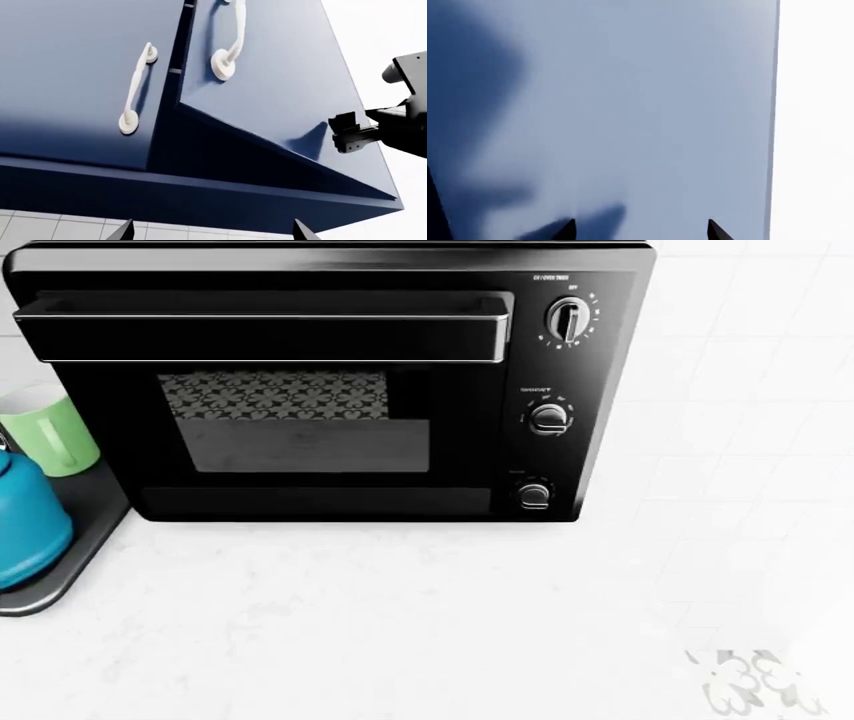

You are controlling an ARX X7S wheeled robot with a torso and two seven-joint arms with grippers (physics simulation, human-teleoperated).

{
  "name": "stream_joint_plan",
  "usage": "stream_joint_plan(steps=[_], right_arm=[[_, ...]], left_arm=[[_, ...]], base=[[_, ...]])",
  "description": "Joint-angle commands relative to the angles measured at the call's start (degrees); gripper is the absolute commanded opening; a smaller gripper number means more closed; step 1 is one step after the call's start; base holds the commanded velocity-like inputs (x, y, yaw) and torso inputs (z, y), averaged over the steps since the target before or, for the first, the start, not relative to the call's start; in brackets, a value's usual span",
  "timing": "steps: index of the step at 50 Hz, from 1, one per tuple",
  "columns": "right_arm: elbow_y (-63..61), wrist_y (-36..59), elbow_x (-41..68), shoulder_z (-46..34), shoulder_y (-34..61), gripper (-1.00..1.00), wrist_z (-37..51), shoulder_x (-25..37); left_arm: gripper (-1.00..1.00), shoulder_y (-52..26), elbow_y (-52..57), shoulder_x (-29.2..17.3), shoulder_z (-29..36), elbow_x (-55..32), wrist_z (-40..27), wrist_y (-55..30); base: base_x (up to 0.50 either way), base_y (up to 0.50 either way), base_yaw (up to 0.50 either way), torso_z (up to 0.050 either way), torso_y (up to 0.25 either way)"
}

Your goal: Pick the kettle from the counter and place it on the tray. Then pick the mug from the cabinet and place it on the tray. Then close the cabinet doors.

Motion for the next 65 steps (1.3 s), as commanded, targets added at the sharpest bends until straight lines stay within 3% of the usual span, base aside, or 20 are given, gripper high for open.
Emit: stream_joint_plan(steps=[1, 17, 37, 55, 65], right_arm=[[3.47, 0.82, 5.5, -17.88, -7.91, 1.0, -4.1, -1.48], [14.45, -4.21, -3.44, -29.08, -10.91, 1.0, -4.56, -4.34], [18.99, -6.35, -3.88, -27.82, -10.2, 1.0, -4.66, -4.48], [5.12, -0.76, 5.2, -12.73, -3.43, 1.0, 1.18, 0.7], [-1.71, 4.26, 10.65, -6.26, -0.76, 1.0, 3.84, 3.69]], left_arm=[[1.0, 0.32, 0.0, -0.61, 1.03, 1.01, -0.15, 0.39], [1.0, 3.17, -0.01, -1.91, 0.41, 2.68, -0.47, 0.87], [1.0, 6.63, -0.17, -1.9, -0.9, 4.31, -1.62, 1.48], [1.0, 7.64, -0.04, -0.9, -2.28, 4.09, -2.04, 1.19], [1.0, 4.72, -0.01, 0.7, 0.25, 4.07, -3.0, 1.13]], base=[[0.0, 0.0, 0.0, 0.0, 0.0], [0.0, 0.0, 0.0, 0.0, 0.0], [0.01, 0.0, 0.0, 0.0, 0.0], [0.0, 0.0, 0.0, 0.0, 0.0], [0.0, 0.0, 0.0, 0.0, 0.0]])
